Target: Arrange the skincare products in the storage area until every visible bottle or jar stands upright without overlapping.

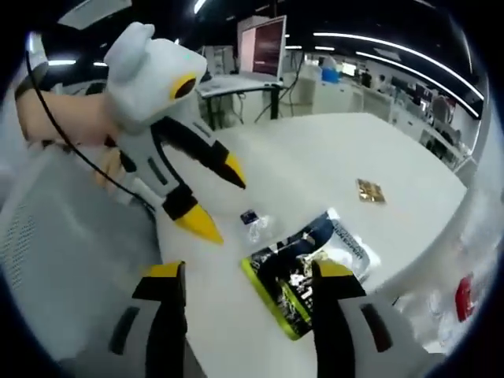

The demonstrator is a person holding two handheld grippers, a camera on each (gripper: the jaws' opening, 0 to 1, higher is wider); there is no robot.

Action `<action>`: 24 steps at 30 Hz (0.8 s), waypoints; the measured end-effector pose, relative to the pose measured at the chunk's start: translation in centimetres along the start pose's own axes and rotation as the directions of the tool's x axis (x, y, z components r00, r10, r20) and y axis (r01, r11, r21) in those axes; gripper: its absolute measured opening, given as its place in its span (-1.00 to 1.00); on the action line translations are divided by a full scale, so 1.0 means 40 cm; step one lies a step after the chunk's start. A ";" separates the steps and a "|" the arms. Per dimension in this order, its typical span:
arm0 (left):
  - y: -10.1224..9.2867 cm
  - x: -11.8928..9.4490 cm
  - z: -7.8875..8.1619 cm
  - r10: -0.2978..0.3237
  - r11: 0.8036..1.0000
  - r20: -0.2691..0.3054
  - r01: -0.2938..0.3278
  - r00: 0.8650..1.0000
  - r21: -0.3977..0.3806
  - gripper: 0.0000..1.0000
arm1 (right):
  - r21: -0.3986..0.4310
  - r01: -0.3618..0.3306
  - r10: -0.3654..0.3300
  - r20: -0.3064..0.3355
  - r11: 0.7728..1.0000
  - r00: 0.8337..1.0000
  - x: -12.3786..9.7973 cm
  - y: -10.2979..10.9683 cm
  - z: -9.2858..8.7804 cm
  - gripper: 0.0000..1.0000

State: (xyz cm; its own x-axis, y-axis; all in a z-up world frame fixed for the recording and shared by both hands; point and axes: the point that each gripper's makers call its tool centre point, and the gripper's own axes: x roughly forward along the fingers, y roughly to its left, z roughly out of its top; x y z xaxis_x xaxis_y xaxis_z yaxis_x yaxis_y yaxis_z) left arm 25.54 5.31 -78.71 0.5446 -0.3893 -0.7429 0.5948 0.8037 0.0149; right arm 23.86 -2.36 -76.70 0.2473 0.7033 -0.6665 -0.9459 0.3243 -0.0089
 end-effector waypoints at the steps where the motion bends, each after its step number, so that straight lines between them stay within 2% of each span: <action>1: -0.004 -0.003 -0.003 0.000 1.000 -0.002 0.000 1.000 -0.003 0.01 | 0.006 0.001 -0.001 0.000 1.000 1.000 -0.007 0.003 -0.002 0.31; 4: -0.009 -0.011 -0.012 -0.002 1.000 -0.008 0.002 1.000 -0.020 0.05 | 0.019 -0.006 0.006 -0.009 1.000 1.000 -0.027 0.015 -0.014 0.35; 8: -0.023 -0.021 -0.019 -0.005 0.999 -0.010 0.004 1.000 -0.033 0.14 | 0.087 -0.009 0.009 -0.002 0.996 1.000 -0.052 0.027 -0.042 0.42; 14: -0.047 -0.041 -0.021 -0.008 0.999 -0.013 0.007 1.000 -0.051 0.21 | 0.154 0.044 -0.046 0.012 0.987 0.999 -0.110 0.003 -0.069 0.44; 24: -0.042 -0.072 -0.014 0.014 0.995 0.011 -0.013 1.000 -0.099 0.31 | 0.218 0.153 -0.162 0.028 0.964 0.986 -0.200 -0.056 -0.098 0.52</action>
State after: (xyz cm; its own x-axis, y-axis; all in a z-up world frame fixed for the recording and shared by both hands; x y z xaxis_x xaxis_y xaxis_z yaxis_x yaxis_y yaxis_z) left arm 22.63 5.35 -76.97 0.5593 -0.3830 -0.7352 0.5261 0.8494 -0.0423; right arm 23.18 -11.19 -74.25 0.4035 0.6587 -0.6350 -0.8285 0.5576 0.0520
